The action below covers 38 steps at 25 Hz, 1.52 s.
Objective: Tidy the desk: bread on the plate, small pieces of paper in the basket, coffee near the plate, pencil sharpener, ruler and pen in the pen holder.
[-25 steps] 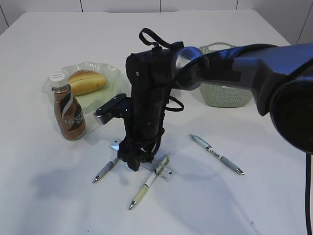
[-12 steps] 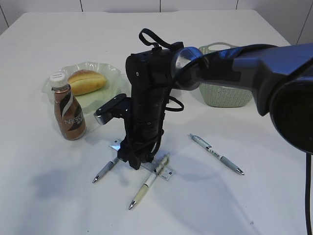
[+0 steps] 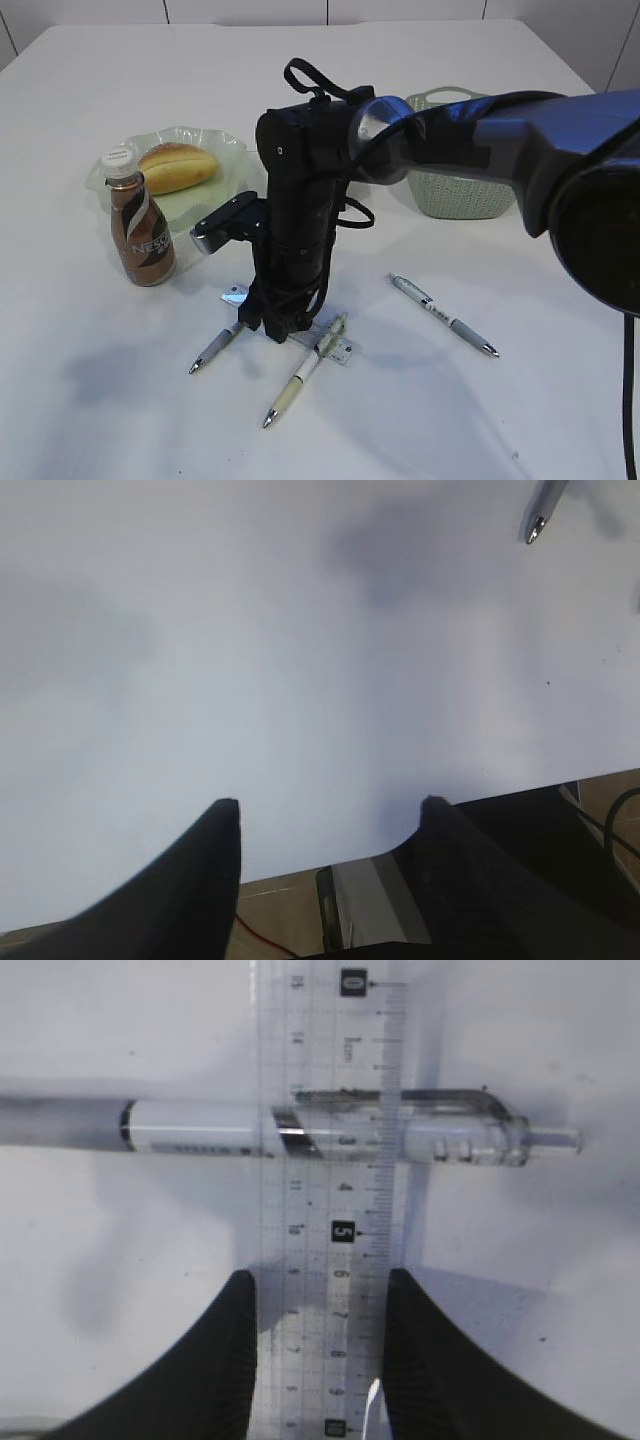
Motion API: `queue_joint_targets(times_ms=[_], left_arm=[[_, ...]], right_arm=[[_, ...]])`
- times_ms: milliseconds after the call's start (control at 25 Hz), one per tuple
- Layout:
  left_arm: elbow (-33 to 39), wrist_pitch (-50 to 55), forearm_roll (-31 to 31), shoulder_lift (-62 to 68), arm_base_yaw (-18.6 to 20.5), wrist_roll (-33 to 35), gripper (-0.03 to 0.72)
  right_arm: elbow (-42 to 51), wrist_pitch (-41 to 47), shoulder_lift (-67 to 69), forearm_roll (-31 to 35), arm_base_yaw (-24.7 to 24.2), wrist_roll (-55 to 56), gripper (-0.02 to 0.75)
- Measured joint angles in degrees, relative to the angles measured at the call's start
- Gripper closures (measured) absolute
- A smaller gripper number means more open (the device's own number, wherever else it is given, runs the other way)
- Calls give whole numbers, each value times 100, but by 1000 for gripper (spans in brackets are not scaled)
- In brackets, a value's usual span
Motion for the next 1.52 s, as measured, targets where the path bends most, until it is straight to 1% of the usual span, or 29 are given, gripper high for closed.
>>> queue_joint_targets(times_ms=[320, 720, 1000, 1320, 1400, 1520], left_arm=[[0, 0, 10, 0, 0, 0, 294], [0, 0, 10, 0, 0, 0, 294], [0, 0, 25, 0, 0, 0, 294], [0, 0, 217, 0, 0, 0, 294], [0, 0, 237, 0, 0, 0, 294], [0, 0, 246, 0, 0, 0, 294]], right_arm=[[-669, 474, 0, 13, 0, 0, 447], [-1071, 553, 0, 37, 0, 21, 447], [-1359, 565, 0, 50, 0, 297, 447], [-1833, 587, 0, 352, -46, 438, 447], [-2093, 600, 0, 517, -163, 438, 447], [-2227, 624, -49, 604, -311, 428, 447]])
